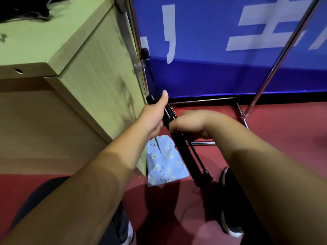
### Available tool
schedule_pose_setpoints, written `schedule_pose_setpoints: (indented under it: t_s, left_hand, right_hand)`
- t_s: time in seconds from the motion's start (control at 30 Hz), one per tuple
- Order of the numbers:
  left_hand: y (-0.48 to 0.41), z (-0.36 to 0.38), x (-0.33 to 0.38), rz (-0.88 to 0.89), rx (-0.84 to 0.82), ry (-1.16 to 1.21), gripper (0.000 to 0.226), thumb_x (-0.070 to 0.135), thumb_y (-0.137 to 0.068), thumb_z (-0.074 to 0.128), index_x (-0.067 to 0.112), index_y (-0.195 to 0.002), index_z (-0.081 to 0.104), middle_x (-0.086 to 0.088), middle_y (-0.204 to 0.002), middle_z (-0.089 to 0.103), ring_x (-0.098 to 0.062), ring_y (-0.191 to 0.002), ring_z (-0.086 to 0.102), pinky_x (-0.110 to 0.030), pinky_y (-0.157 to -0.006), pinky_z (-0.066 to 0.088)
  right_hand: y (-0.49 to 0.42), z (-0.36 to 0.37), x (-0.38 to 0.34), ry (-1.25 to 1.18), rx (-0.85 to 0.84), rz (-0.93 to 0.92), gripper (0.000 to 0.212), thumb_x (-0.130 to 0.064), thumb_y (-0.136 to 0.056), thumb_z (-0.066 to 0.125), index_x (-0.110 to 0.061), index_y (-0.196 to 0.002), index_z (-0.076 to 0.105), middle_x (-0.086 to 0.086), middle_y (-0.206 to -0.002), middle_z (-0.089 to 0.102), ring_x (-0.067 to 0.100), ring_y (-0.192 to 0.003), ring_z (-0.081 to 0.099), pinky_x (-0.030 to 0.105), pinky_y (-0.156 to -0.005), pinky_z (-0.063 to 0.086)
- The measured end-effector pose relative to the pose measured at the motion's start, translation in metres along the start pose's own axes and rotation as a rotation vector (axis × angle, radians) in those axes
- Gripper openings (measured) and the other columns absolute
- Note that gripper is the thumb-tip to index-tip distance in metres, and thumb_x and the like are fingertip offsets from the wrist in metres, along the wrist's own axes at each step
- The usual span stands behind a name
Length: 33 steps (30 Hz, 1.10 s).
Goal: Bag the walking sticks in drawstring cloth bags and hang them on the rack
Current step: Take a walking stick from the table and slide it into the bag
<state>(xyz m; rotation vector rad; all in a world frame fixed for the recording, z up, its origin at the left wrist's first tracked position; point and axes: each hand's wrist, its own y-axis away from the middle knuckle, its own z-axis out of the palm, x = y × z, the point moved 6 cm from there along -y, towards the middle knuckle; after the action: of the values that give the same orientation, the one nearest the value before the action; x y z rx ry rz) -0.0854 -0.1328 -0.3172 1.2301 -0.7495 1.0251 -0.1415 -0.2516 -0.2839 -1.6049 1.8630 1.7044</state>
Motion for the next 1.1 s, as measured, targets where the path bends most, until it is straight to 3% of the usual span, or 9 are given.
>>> schedule_pose_setpoints:
  t_s: [0.2,0.37,0.47,0.6,0.7,0.77,0.9,0.97,1.1]
  left_hand:
    - [-0.013,-0.001,-0.01,-0.004,-0.013,-0.004,0.062,0.058,-0.095,0.071,0.006,-0.128,0.067,-0.008,-0.124,0.075,-0.021,-0.106,0.071,-0.052,-0.112,0.052]
    - [-0.028,-0.017,-0.028,-0.042,0.055,-0.307,0.088,0.093,-0.08,0.053,0.013,-0.115,0.068,-0.002,-0.103,0.076,-0.017,-0.083,0.073,-0.037,-0.083,0.06]
    - [-0.051,-0.023,-0.052,-0.187,0.055,-0.291,0.092,0.092,-0.088,0.034,0.012,-0.121,0.064,-0.006,-0.1,0.074,-0.022,-0.074,0.068,-0.033,-0.063,0.055]
    - [-0.094,-0.031,-0.097,-0.272,0.007,-0.534,0.084,0.084,-0.097,0.031,0.008,-0.111,0.066,-0.012,-0.109,0.074,-0.029,-0.085,0.073,-0.035,-0.067,0.057]
    - [-0.133,-0.044,-0.139,-0.28,-0.079,-0.894,0.072,0.073,-0.101,0.039,0.007,-0.095,0.066,-0.019,-0.106,0.076,-0.041,-0.095,0.076,-0.047,-0.082,0.063]
    - [-0.155,-0.053,-0.158,-0.257,-0.114,-1.093,0.058,0.056,-0.107,0.046,0.005,-0.089,0.065,-0.026,-0.105,0.074,-0.043,-0.1,0.074,-0.04,-0.08,0.058]
    - [-0.195,-0.07,-0.2,-0.282,-0.056,-1.202,0.042,0.039,-0.105,0.054,0.009,-0.133,0.063,-0.021,-0.131,0.068,-0.039,-0.119,0.068,-0.035,-0.092,0.053]
    - [-0.216,-0.08,-0.224,-0.29,-0.009,-1.189,0.051,0.037,-0.099,0.055,0.018,-0.146,0.052,-0.016,-0.146,0.057,-0.039,-0.13,0.06,-0.045,-0.11,0.05]
    - [-0.24,-0.088,-0.256,-0.281,0.019,-1.167,0.079,0.033,-0.096,0.059,0.023,-0.167,0.024,-0.011,-0.167,0.036,-0.034,-0.148,0.045,-0.047,-0.119,0.041]
  right_hand:
    - [-0.021,0.005,0.015,0.082,0.187,0.018,0.021,-0.024,-0.079,0.083,-0.009,-0.093,0.076,0.014,-0.089,0.079,0.033,-0.082,0.079,0.048,-0.082,0.067]
    - [-0.045,0.009,0.051,0.016,0.287,0.139,0.026,-0.029,-0.08,0.083,-0.008,-0.093,0.076,0.013,-0.086,0.078,0.031,-0.069,0.075,0.037,-0.057,0.061]
    - [-0.068,0.009,0.086,-0.053,0.298,0.239,0.02,-0.021,-0.084,0.077,-0.003,-0.087,0.07,0.016,-0.08,0.071,0.032,-0.06,0.066,0.036,-0.053,0.057]
    - [-0.115,0.001,0.145,-0.156,0.372,0.329,0.018,-0.014,-0.082,0.07,0.0,-0.093,0.072,0.019,-0.087,0.072,0.033,-0.069,0.065,0.028,-0.051,0.048]
    - [-0.164,0.01,0.202,-0.197,0.392,0.398,0.02,-0.014,-0.07,0.068,-0.001,-0.083,0.073,0.02,-0.077,0.075,0.038,-0.073,0.074,0.041,-0.068,0.063]
    - [-0.18,0.02,0.23,-0.24,0.41,0.433,0.018,-0.014,-0.072,0.067,-0.002,-0.084,0.073,0.018,-0.072,0.076,0.037,-0.073,0.078,0.049,-0.074,0.068]
    - [-0.198,0.043,0.267,-0.247,0.39,0.475,0.016,-0.013,-0.079,0.066,-0.006,-0.092,0.071,0.015,-0.074,0.077,0.032,-0.071,0.077,0.044,-0.073,0.066]
    - [-0.206,0.053,0.283,-0.239,0.359,0.495,0.017,-0.017,-0.078,0.066,-0.008,-0.092,0.071,0.013,-0.074,0.077,0.034,-0.075,0.078,0.045,-0.075,0.067]
    - [-0.233,0.064,0.333,-0.267,0.317,0.493,0.039,-0.033,-0.056,0.065,-0.005,-0.083,0.069,0.012,-0.062,0.071,0.045,-0.074,0.076,0.06,-0.076,0.065]
